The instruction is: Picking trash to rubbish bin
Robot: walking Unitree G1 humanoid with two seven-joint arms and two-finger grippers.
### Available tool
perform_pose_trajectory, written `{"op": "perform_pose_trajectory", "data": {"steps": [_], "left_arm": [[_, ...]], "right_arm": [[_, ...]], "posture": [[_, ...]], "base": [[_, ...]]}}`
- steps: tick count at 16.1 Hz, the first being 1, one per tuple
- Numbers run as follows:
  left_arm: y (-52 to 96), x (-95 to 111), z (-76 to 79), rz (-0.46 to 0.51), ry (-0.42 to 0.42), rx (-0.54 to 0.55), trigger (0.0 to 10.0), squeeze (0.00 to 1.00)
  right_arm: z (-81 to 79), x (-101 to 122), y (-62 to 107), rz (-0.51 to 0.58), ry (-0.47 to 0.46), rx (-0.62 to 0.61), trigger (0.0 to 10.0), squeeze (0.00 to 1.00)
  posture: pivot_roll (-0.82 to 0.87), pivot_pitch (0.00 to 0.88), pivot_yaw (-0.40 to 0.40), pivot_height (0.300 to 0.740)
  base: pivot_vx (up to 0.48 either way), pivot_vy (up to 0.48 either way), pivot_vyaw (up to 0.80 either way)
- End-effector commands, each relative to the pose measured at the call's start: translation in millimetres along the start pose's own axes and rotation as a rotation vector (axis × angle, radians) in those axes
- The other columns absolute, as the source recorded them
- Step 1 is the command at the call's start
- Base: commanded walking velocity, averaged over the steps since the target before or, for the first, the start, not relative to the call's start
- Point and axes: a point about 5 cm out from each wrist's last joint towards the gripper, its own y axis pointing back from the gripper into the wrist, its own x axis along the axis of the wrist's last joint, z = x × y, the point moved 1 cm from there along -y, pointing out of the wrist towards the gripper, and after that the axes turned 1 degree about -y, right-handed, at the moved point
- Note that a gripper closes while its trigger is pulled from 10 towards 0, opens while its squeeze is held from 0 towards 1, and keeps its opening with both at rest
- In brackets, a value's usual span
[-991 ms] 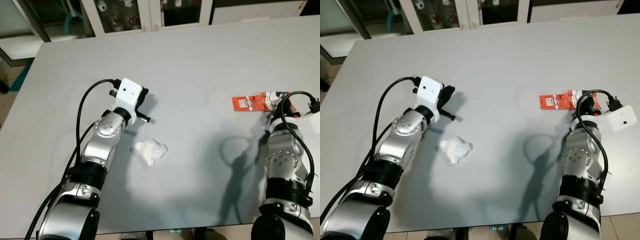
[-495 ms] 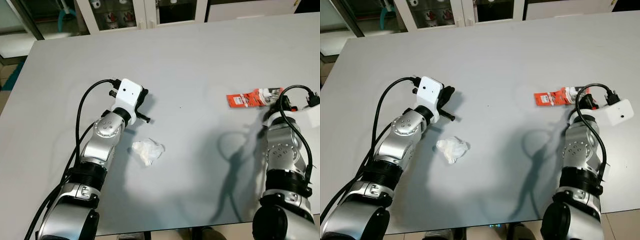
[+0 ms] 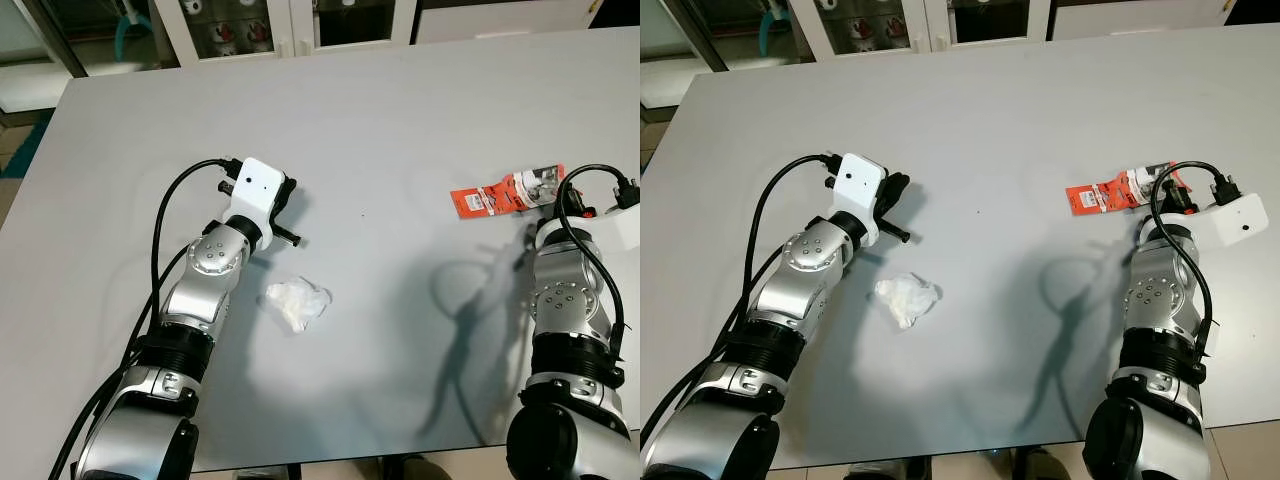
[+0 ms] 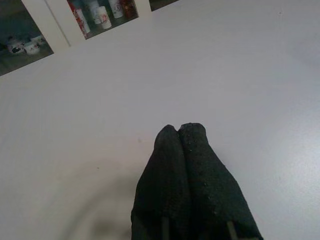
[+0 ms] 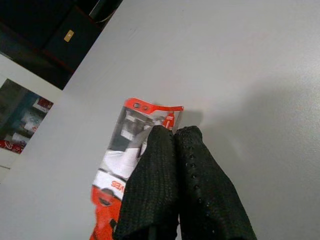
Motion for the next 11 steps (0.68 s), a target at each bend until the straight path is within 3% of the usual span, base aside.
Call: {"op": "perform_pose_trajectory", "data": {"steps": [1,5,11], "left_arm": [[2.2,-1.8,0.3,-0.008,-0.012,-0.003,10.0,0.00],[0.9,-1.0,0.4,-0.004,-0.015,0.005,10.0,0.00],[-7.6,1.3,8.2,0.011,-0.013,0.080,10.0,0.00]], "right_arm": [[46.7,-36.9,9.9,-0.153,-0.006,-0.162,0.0,0.00],[46.2,-33.5,8.5,-0.139,0.006,-0.154,0.0,0.00],[5.3,-5.8,12.2,-0.019,0.234,0.085,0.0,0.00]], "posture": [[0.25,0.256,0.121,0.740],[0.25,0.246,0.120,0.740],[0.21,0.187,0.086,0.740]], "base": [[0.000,0.000,0.00],[0.000,0.000,0.00],[0.000,0.000,0.00]]}}
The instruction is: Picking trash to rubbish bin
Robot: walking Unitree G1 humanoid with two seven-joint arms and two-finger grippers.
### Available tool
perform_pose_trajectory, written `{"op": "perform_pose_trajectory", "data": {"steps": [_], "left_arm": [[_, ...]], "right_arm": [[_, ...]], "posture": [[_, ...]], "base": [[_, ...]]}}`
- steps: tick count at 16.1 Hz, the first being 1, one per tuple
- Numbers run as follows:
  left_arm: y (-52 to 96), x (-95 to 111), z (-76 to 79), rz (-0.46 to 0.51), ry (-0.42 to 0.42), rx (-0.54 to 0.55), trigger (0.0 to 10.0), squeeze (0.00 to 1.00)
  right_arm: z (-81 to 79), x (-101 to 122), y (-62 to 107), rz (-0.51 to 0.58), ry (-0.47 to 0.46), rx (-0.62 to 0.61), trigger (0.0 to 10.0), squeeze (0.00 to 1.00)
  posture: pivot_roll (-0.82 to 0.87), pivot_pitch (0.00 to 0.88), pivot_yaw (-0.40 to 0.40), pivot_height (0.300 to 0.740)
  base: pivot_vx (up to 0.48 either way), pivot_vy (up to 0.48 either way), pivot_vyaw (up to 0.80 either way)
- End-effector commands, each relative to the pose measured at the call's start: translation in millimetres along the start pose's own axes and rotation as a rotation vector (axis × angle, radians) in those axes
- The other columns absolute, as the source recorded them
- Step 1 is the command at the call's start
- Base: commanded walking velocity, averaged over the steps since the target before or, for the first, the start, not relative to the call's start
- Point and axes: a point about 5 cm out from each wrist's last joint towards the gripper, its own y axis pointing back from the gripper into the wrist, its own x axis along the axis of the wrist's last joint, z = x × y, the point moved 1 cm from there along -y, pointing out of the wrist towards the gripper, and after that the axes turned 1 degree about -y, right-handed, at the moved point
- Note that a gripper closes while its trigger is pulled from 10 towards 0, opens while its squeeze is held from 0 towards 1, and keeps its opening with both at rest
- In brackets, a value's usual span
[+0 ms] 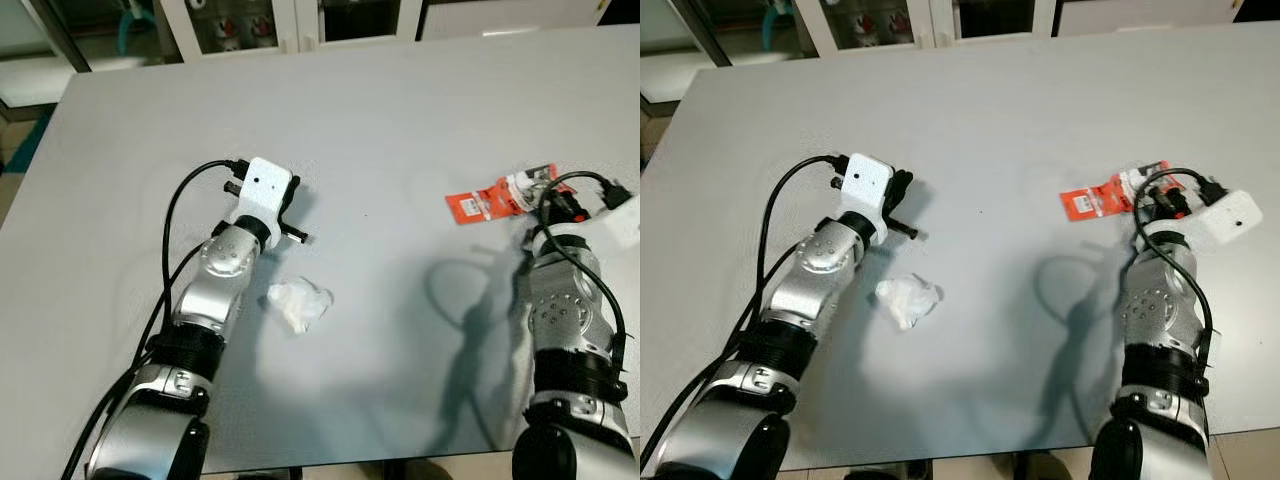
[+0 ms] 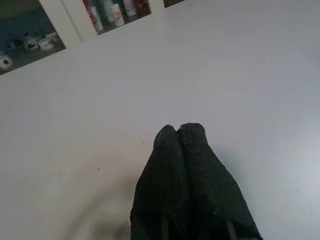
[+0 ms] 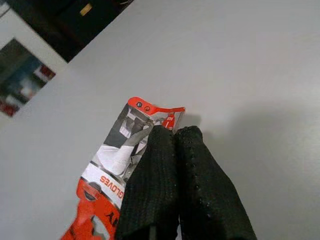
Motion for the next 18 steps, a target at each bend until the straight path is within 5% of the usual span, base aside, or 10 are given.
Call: {"op": "perform_pose_trajectory", "data": {"steps": [1,8,16,17,18], "left_arm": [[-2.0,0.4,0.4,0.002,-0.009,0.027,10.0,0.00],[-6.9,0.9,10.8,0.022,0.027,0.072,10.0,0.00],[-8.6,2.1,12.6,0.036,0.029,0.089,10.0,0.00],[-8.6,1.9,12.6,0.037,0.030,0.090,10.0,0.00],[-8.7,2.1,13.0,0.038,0.032,0.091,10.0,0.00]], "right_arm": [[4.0,-6.9,6.4,-0.035,0.045,0.011,0.0,0.00],[-20.5,6.8,29.0,0.048,0.235,0.162,0.0,0.00],[-30.0,15.3,52.6,0.112,0.275,0.240,0.0,0.00],[-31.0,14.5,57.3,0.115,0.292,0.253,1.8,0.00],[-32.6,11.6,63.4,0.107,0.304,0.270,5.0,0.00]], "posture": [[0.20,0.179,0.080,0.740],[0.17,0.132,0.046,0.740],[0.16,0.122,0.046,0.740],[0.16,0.122,0.046,0.740],[0.16,0.120,0.044,0.740]], "base": [[0.000,0.000,0.00],[0.000,0.000,0.00],[0.000,0.000,0.00],[0.000,0.000,0.00],[0.000,0.000,0.00]]}}
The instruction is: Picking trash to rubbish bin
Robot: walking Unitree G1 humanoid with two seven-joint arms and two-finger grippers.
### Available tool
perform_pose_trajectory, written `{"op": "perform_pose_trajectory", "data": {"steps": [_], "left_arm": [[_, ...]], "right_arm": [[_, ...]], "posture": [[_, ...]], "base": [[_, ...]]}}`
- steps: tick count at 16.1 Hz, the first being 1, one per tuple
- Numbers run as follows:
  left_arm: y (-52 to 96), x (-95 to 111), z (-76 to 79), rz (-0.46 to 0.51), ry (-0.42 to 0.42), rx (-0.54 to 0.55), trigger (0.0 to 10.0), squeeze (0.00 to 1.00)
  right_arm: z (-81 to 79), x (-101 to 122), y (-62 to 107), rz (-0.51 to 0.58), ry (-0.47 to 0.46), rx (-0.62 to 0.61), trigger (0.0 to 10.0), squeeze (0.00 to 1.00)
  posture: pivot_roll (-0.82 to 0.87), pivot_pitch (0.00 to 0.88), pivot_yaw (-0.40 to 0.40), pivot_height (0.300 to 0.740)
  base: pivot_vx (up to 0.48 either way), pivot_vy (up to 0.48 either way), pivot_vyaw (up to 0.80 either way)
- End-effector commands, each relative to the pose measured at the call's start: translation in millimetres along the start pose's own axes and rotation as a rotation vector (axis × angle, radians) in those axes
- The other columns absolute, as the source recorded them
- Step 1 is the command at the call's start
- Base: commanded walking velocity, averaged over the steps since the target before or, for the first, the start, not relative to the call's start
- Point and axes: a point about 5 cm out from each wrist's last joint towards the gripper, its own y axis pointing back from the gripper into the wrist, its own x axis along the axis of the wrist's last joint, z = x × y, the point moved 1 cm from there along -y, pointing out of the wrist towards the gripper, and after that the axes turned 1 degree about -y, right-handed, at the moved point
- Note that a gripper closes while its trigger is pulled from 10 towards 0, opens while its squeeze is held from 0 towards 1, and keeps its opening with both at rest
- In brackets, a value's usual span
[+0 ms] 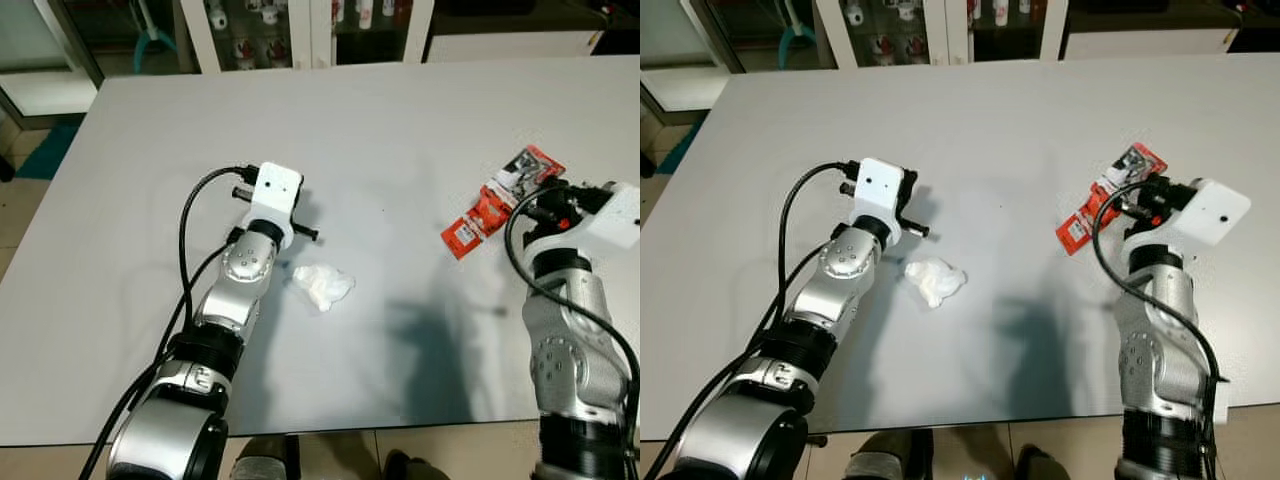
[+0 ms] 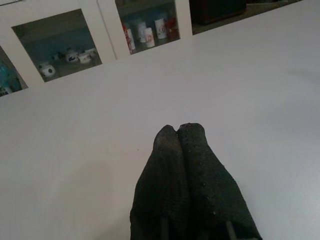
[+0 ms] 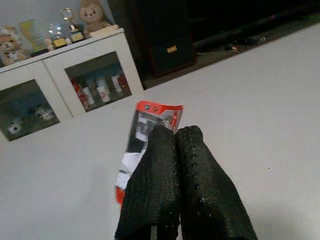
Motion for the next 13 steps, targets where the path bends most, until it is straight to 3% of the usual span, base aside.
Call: {"op": "perform_pose_trajectory", "data": {"steps": [1,3,13], "left_arm": [[-2.2,5.7,-0.1,0.022,0.000,0.006,10.0,0.00],[-2.0,7.1,2.4,0.033,0.005,0.009,10.0,0.00],[-1.1,5.1,21.2,0.027,0.024,-0.019,10.0,0.00]], "right_arm": [[-6.8,2.0,5.7,0.003,0.025,0.032,10.0,0.00],[-12.1,6.1,9.8,0.022,0.056,0.056,10.0,0.00],[-21.1,10.5,18.2,0.039,0.112,0.082,10.0,0.00]], "posture": [[0.16,0.116,0.042,0.740],[0.15,0.109,0.037,0.740],[0.12,0.087,0.036,0.740]], "base": [[0.000,0.000,0.00],[0.000,0.000,0.00],[0.000,0.000,0.78]]}}
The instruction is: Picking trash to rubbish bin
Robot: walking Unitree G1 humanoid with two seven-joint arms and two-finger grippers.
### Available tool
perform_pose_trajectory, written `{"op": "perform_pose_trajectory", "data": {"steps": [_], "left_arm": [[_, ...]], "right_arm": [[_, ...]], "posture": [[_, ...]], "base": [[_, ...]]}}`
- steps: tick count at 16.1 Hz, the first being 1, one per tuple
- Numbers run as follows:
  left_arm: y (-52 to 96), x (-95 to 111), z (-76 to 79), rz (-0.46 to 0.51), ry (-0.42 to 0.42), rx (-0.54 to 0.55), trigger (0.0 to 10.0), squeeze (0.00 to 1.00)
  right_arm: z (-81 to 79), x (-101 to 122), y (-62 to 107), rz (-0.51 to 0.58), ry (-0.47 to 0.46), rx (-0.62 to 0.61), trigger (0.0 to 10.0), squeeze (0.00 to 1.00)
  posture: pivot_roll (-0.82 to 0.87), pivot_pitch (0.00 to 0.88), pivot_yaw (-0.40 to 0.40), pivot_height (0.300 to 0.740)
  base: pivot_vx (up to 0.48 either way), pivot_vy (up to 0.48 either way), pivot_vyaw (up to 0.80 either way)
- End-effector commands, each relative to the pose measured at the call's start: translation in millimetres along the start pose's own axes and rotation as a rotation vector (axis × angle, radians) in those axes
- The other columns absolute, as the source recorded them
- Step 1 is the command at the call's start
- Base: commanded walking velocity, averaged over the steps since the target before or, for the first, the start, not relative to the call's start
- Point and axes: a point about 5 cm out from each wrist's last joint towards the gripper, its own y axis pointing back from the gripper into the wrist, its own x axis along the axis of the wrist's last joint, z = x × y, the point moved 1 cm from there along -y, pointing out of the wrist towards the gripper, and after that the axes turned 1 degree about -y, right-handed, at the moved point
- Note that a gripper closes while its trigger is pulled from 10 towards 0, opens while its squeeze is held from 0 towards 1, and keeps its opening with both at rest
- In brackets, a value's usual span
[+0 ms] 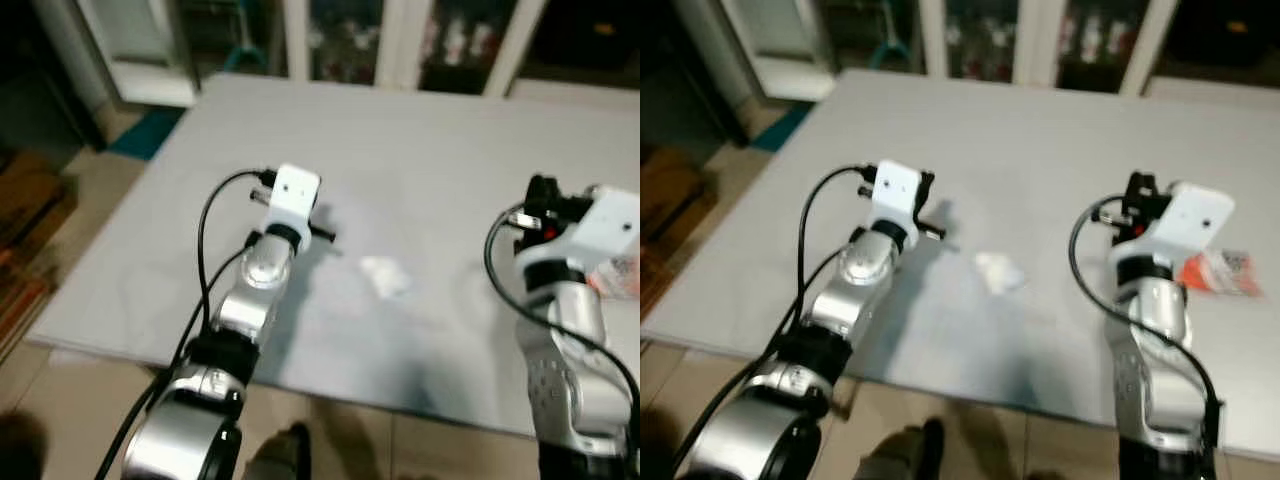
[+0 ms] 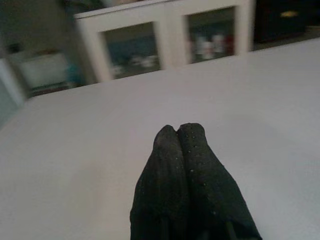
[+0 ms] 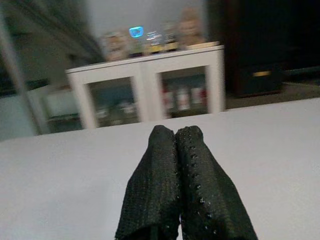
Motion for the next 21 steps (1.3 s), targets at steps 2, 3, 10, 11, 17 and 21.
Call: {"op": "perform_pose_trajectory", "data": {"steps": [2,3,10,11,17,21], "left_arm": [[0.8,-1.7,-4.1,-0.007,-0.004,0.014,10.0,0.00],[1.0,-2.5,-4.4,-0.011,-0.004,0.013,10.0,0.00],[4.4,-7.5,-4.0,-0.027,0.006,-0.004,10.0,0.00],[4.5,-7.4,-4.2,-0.026,0.007,-0.005,10.0,0.00],[1.2,-5.3,-3.8,-0.030,0.015,-0.053,10.0,0.00],[0.0,-4.3,-3.7,-0.027,0.023,-0.055,10.0,0.00]], "right_arm": [[-6.8,2.5,-1.5,0.008,0.006,0.020,10.0,0.00],[-8.9,2.1,-2.0,0.008,0.005,0.026,10.0,0.00],[-0.2,-2.1,-4.4,-0.015,0.005,-0.066,10.0,0.00],[1.7,-2.5,-4.7,-0.020,0.017,-0.081,10.0,0.21],[16.8,8.6,-7.3,0.023,0.058,-0.169,10.0,1.00],[14.2,15.8,-9.4,0.055,0.110,-0.166,10.0,1.00]], "posture": [[0.12,0.085,0.038,0.740],[0.12,0.084,0.035,0.740],[0.12,0.089,0.033,0.740],[0.12,0.089,0.034,0.740],[0.12,0.092,0.038,0.740],[0.11,0.090,0.037,0.740]], "base": [[0.000,0.000,0.79],[0.000,0.000,0.79],[0.000,0.000,0.62],[0.000,0.000,0.00],[0.000,0.000,0.00],[0.000,0.000,0.00]]}}
